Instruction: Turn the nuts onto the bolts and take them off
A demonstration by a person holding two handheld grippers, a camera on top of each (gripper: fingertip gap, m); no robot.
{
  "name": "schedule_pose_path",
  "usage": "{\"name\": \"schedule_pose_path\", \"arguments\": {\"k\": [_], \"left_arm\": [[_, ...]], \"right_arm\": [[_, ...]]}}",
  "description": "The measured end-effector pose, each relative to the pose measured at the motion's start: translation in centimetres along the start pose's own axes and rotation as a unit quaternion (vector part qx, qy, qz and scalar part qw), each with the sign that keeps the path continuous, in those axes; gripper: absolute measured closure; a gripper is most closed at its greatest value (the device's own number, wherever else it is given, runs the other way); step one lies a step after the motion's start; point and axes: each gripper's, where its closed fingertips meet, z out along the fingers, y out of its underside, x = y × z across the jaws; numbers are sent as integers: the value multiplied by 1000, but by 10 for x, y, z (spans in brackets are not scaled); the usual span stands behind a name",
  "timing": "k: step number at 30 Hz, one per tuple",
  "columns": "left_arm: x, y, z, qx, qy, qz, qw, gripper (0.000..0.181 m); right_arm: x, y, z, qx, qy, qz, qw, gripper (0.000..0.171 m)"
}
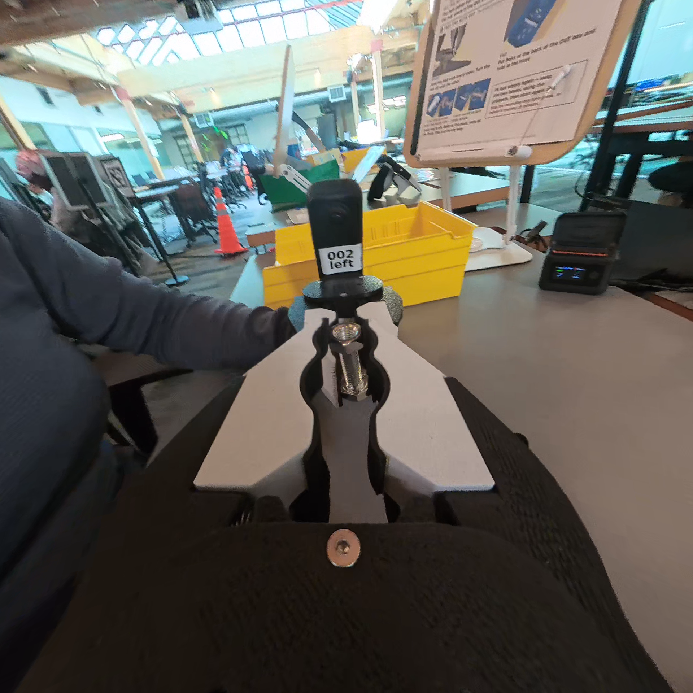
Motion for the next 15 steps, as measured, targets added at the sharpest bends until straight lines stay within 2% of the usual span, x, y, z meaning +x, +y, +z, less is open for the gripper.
{"name": "schedule_pose_path", "arguments": {"k": [4,15], "left_arm": [[-9,0,0,0,-42,6,999,166],[-39,-9,-13,27,-151,17,988,166]], "right_arm": [[9,0,-1,-3,39,-22,999,155],[40,-13,12,72,203,-47,975,155]]}}
